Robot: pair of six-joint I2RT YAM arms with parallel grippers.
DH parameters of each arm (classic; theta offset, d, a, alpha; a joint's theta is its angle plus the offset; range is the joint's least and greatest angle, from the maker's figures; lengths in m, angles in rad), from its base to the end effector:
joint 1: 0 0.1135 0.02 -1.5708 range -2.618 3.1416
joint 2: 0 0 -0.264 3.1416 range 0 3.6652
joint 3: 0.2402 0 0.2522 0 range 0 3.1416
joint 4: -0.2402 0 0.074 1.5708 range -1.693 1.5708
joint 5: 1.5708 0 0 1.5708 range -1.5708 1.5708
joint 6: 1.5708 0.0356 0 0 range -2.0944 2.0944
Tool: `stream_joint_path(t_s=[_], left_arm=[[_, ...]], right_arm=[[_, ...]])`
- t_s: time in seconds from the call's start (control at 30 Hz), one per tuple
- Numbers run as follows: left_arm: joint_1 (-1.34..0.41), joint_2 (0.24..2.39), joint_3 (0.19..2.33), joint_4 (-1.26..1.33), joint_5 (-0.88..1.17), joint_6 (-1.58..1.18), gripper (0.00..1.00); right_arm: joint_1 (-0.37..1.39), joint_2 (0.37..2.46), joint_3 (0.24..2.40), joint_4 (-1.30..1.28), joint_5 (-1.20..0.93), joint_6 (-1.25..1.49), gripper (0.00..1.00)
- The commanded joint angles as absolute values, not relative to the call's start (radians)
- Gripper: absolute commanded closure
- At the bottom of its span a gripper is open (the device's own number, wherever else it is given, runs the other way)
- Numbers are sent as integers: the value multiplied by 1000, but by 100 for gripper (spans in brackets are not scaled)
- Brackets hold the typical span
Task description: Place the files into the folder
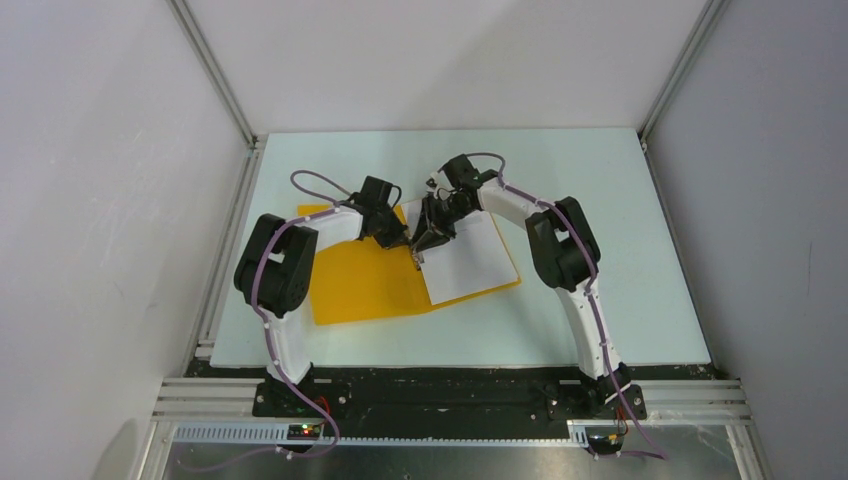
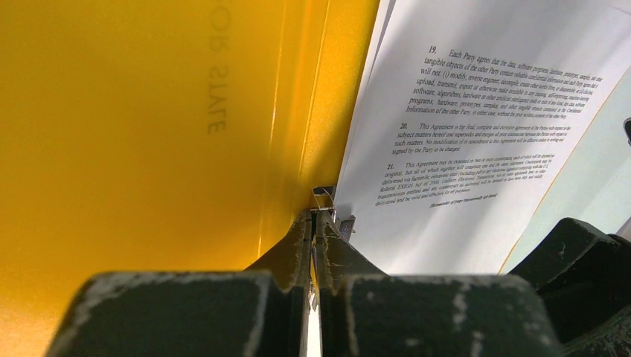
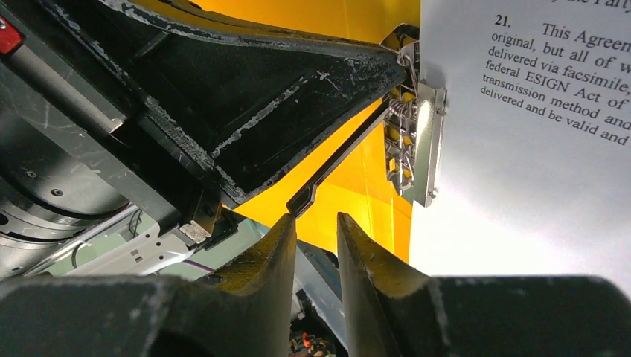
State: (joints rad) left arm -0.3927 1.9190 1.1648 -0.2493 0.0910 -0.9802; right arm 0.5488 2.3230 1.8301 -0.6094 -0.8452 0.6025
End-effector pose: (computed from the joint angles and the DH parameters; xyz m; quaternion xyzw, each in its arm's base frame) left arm 0.3577 -0.1517 0.1454 -0.2655 0.9217 -0.2110 0.1886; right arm 0.4030 0.2776 0.1561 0.0713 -0.8894 -0.4499 0.0396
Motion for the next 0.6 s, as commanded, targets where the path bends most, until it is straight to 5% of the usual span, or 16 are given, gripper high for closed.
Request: stream_joint_path(t_s=[0.0,0.57], left_arm=[[-410,1939,1141,-280,90,-997,96],[-412,1938,1138,-279,86,-990,97]], right_arm=[[555,2337,1875,-606,-834,607,70],[548,2363,1921,-587,-852,635,70]])
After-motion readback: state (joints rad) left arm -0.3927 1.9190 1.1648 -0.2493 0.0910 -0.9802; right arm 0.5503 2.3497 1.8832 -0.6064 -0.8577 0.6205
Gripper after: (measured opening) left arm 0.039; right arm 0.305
